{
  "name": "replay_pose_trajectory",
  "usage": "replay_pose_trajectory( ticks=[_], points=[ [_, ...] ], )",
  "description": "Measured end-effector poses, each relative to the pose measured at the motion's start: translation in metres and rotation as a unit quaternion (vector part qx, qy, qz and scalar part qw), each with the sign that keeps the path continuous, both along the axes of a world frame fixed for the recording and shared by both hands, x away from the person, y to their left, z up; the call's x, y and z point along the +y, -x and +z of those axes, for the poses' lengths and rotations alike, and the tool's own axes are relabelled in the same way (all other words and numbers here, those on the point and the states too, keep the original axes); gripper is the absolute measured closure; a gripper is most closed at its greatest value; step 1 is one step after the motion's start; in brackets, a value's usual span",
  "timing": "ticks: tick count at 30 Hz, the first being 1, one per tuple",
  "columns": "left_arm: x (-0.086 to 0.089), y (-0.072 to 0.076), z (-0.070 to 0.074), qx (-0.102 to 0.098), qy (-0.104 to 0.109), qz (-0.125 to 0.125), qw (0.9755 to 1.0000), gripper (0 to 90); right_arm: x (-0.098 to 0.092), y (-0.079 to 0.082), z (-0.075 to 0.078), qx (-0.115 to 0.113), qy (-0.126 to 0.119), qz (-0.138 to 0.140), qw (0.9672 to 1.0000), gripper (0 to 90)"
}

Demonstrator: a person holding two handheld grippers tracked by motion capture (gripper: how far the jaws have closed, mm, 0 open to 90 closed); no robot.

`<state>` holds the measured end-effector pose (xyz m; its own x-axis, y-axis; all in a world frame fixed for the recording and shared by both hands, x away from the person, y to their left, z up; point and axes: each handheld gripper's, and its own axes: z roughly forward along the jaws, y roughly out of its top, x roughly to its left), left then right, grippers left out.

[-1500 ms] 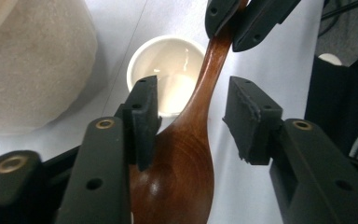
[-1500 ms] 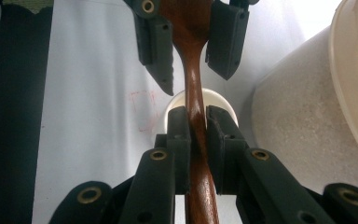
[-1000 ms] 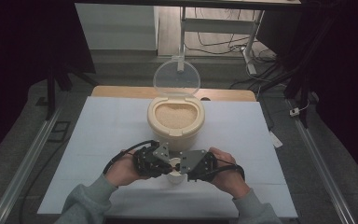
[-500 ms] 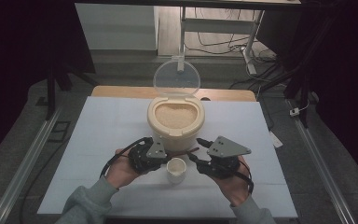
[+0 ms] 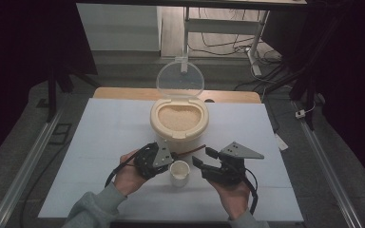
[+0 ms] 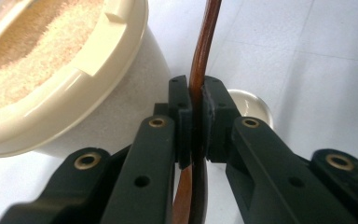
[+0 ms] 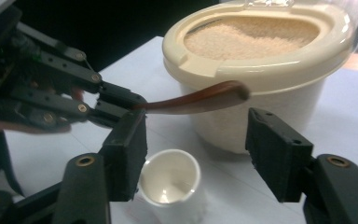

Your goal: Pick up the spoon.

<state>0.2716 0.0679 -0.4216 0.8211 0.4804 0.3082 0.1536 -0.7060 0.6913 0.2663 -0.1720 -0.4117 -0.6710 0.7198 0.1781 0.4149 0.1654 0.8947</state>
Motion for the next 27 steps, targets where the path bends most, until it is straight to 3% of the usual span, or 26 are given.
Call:
replay_pose_trajectory(
  ticks=[5,10,13,15,18,23,25,27],
  points=[
    [-0.004,0.003,-0.002,-0.021,0.001,0.009,0.9998,82.6,0.006,-0.001,-0.002,0.017,-0.022,-0.005,0.9996,44.9],
    [-0.012,0.011,-0.006,-0.060,-0.019,0.021,0.9978,82.5,0.008,-0.007,-0.004,0.022,-0.054,-0.053,0.9969,54.4],
    [-0.018,0.015,-0.009,-0.088,-0.039,0.033,0.9948,82.4,0.009,-0.008,-0.005,0.026,-0.068,-0.054,0.9959,56.3],
    [-0.021,0.017,-0.010,-0.104,-0.045,0.039,0.9928,82.2,0.008,-0.009,-0.007,0.031,-0.094,-0.059,0.9934,57.6],
    [-0.024,0.020,-0.012,-0.125,-0.055,0.047,0.9896,81.9,0.008,-0.010,-0.008,0.033,-0.109,-0.063,0.9916,57.5],
    [-0.029,0.024,-0.015,-0.144,-0.075,0.052,0.9853,80.3,0.008,-0.015,-0.012,0.037,-0.133,-0.070,0.9880,60.3],
    [-0.032,0.025,-0.017,-0.156,-0.086,0.055,0.9824,79.7,0.007,-0.017,-0.014,0.046,-0.150,-0.067,0.9853,62.4],
    [-0.031,0.026,-0.017,-0.154,-0.087,0.052,0.9828,79.3,0.005,-0.018,-0.014,0.047,-0.157,-0.062,0.9846,64.3]
  ],
)
